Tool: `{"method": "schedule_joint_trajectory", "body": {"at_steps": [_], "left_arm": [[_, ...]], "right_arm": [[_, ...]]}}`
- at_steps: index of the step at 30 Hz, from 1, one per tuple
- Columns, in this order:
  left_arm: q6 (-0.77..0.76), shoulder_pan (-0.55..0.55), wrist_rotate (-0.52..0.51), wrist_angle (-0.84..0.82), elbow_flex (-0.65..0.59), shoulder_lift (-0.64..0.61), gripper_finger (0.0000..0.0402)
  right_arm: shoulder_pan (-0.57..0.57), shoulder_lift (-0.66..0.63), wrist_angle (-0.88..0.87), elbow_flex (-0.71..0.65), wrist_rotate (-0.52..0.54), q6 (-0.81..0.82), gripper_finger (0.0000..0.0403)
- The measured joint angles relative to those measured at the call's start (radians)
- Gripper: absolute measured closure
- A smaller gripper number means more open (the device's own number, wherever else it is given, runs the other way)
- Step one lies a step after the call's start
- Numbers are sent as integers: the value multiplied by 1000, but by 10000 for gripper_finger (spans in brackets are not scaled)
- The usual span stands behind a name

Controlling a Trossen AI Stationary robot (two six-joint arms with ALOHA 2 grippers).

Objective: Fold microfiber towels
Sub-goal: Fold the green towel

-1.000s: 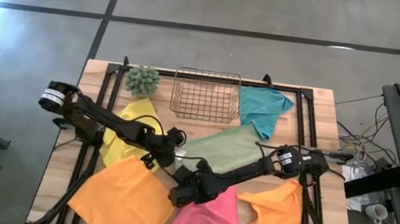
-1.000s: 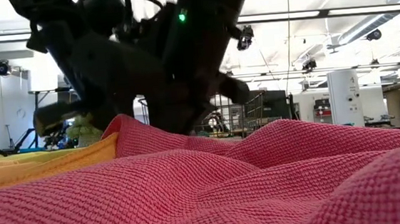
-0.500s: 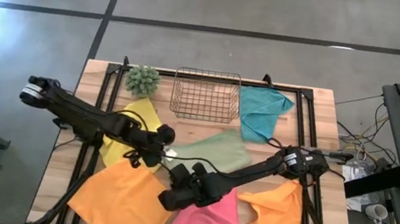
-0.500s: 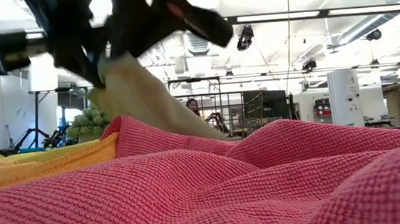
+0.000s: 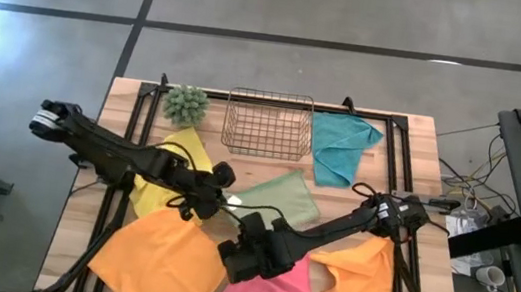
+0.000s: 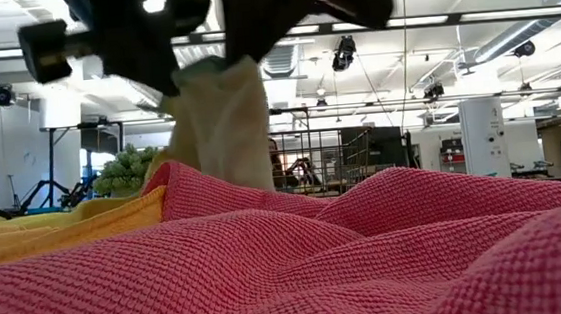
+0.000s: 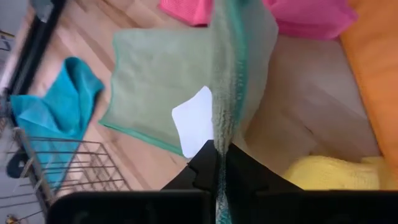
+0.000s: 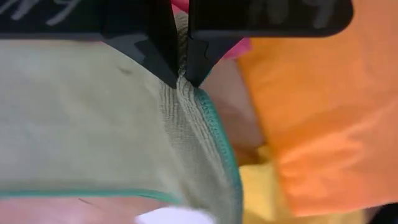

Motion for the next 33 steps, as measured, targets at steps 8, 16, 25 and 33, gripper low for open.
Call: {"method": "schedule_joint_trajectory", "body": {"at_steps": [8, 16, 25, 33], "left_arm": [[5, 5, -345, 134, 51, 176, 401], [-47, 3, -413, 41, 173, 173, 402], [-102, 17, -278, -56, 230, 174, 401], [-25, 33, -277, 26, 225, 196, 401]], "right_arm": [[-5, 0, -89, -8, 25, 171, 394], [0, -7, -126, -5, 53, 197, 394], [9, -9, -152, -9, 37, 191, 394], [17, -9, -281, -9, 44, 258, 394]]}}
